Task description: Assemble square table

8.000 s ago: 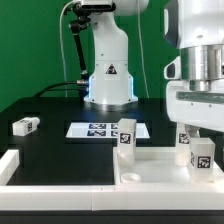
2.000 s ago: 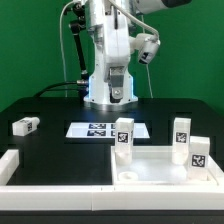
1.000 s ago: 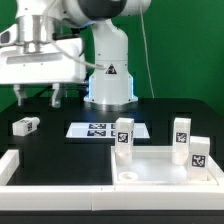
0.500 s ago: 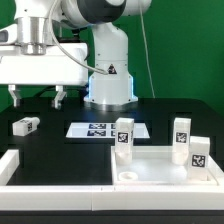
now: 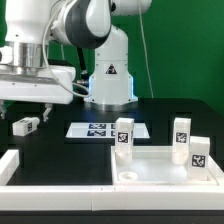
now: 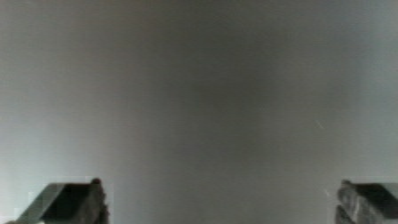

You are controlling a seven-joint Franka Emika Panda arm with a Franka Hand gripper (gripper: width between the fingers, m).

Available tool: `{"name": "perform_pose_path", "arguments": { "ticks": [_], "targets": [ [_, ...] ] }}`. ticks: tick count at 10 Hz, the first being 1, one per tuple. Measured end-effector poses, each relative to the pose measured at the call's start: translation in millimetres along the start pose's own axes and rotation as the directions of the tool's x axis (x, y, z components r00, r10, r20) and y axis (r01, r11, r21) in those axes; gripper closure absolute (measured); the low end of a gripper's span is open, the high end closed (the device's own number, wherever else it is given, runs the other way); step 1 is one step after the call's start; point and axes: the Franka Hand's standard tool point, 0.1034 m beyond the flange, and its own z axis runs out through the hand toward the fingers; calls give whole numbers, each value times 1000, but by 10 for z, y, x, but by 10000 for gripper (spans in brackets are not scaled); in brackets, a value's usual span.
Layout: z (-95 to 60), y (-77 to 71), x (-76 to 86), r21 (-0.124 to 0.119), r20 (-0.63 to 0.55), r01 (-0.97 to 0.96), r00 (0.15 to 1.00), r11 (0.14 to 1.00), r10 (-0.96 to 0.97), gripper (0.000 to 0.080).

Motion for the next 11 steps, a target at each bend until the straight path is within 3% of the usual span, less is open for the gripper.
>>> {"name": "perform_pose_path", "arguments": {
  "ticks": [2,3,4,5,6,7,8,10,11],
  "targets": [
    [22,-85,44,20,20,-17,1000,1000,17,151],
    [32,-50,14,19,24,-26,999,999,25,151],
    [137,-44,-114,76,119,-65,991,995,56,151],
    [252,44,-260,106,251,-115,964,988,85,151],
    [321,98,-380,107,400,-147,912,983,92,151],
    [342,126,-322,110,441,-143,894,984,81,151],
    [322,102,-273,128,470,-147,880,981,70,151],
    [337,42,-336,146,571,-168,819,975,55,151],
    [340,77,-350,136,648,-174,760,975,45,151]
  ]
}}
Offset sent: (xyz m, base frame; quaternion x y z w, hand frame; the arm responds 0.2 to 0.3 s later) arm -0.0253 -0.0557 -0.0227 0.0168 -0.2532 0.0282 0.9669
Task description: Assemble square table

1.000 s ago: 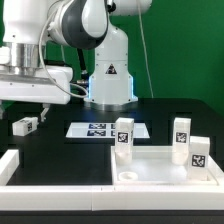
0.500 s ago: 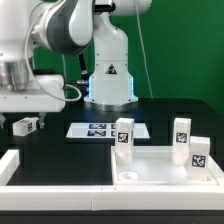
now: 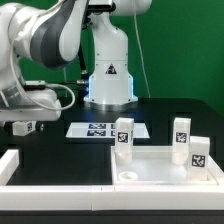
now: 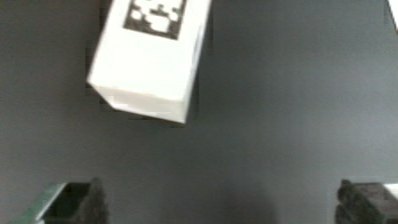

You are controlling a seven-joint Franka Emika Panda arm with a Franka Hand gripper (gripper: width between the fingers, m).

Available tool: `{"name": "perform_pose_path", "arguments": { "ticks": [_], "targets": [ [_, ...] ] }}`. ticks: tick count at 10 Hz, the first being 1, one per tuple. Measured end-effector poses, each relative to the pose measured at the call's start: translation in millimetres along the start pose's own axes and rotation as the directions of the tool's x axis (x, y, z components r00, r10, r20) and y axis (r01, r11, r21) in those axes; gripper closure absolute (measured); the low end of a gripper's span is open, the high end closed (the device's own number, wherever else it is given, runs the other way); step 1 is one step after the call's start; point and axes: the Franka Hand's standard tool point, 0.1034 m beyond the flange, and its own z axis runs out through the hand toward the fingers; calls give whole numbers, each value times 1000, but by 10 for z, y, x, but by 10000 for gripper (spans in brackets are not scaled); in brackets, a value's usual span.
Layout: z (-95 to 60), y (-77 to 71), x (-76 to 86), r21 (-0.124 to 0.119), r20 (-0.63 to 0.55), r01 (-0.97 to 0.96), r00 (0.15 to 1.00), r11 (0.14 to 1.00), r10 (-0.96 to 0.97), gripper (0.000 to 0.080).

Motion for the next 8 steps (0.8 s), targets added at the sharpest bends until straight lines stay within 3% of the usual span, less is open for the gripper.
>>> {"name": "perform_pose_path", "arguments": {
  "ticks": [2,3,4,8],
  "targets": [
    [-42,197,-60,1,171,-22,985,1000,22,151],
    [-62,202,-80,-12,224,-20,974,1000,22,151],
    [-24,174,-99,0,282,-23,959,1000,22,151],
    [-10,194,-63,-6,277,-21,960,1000,22,151]
  ]
}}
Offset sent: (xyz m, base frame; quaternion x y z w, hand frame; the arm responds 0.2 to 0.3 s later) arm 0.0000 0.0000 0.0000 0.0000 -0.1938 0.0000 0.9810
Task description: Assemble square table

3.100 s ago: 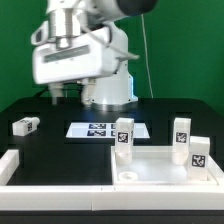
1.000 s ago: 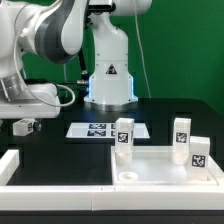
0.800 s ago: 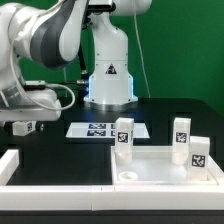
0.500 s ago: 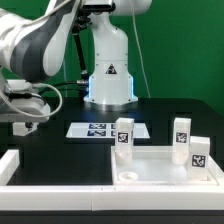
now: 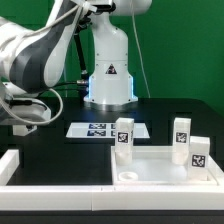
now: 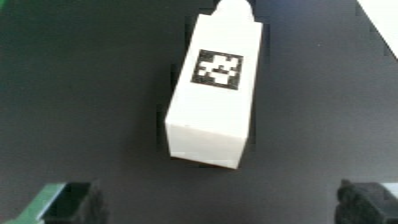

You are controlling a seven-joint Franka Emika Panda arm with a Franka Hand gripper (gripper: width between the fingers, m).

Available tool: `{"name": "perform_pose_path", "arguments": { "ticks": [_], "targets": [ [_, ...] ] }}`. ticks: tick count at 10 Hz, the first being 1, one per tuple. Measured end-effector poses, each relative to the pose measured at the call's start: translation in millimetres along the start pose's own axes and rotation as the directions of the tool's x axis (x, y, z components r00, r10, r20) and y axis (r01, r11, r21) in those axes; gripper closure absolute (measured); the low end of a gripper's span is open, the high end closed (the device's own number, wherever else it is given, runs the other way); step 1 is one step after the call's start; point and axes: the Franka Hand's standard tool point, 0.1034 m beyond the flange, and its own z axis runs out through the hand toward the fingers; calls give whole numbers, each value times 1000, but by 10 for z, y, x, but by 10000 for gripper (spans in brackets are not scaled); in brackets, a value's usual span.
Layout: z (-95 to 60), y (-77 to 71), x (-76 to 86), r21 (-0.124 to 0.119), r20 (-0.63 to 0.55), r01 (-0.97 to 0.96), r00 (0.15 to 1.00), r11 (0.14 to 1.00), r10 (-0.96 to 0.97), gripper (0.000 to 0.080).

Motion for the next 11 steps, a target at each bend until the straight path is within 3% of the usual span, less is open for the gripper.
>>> {"name": "perform_pose_path", "arguments": {
  "ticks": [3,4,6,7,9,11],
  "targets": [
    [13,2,-4,1,2,-1,1000,1000,1,151],
    [118,9,-30,5,9,-3,1000,1000,3,151],
    [359,-35,-149,37,56,-32,998,999,30,151],
    [416,-73,-181,55,75,-56,996,997,52,151],
    [406,-67,-173,53,71,-56,996,997,52,151],
    [407,-67,-174,53,72,-56,996,997,52,420]
  ]
}}
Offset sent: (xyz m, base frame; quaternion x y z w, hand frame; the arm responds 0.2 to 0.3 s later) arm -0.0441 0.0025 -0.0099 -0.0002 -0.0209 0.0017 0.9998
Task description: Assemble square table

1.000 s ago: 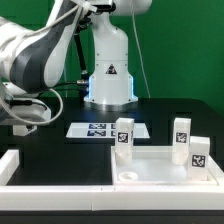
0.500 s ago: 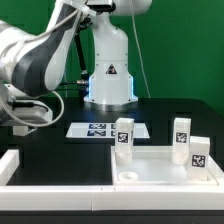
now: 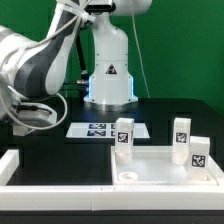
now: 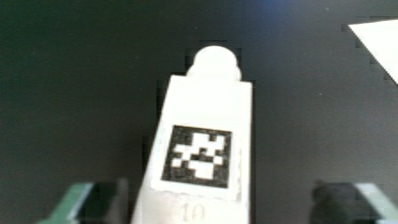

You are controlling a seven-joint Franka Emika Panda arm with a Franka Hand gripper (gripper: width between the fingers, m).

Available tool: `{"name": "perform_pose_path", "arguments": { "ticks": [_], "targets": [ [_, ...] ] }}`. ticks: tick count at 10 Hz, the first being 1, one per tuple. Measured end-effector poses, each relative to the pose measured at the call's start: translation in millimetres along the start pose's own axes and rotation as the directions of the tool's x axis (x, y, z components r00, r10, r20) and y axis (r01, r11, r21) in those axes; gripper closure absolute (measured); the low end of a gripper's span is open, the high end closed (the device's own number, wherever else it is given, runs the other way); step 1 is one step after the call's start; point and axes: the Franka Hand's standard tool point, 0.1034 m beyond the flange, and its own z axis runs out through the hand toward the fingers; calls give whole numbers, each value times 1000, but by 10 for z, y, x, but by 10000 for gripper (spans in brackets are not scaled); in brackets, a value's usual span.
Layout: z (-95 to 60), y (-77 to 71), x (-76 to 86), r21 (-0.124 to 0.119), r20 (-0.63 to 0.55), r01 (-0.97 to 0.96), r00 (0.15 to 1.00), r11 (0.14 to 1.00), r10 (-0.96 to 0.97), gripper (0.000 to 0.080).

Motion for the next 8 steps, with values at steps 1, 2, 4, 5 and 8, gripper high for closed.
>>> {"name": "perform_pose_path", "arguments": {
  "ticks": [1,2,4,5,8],
  "targets": [
    [0,0,0,0,0,0,1000,1000,0,420],
    [0,0,0,0,0,0,1000,1000,0,511],
    [0,0,0,0,0,0,1000,1000,0,511],
    [0,0,0,0,0,0,1000,1000,0,511],
    [-57,-43,-23,-2,5,5,1000,1000,-5,511]
  ]
}}
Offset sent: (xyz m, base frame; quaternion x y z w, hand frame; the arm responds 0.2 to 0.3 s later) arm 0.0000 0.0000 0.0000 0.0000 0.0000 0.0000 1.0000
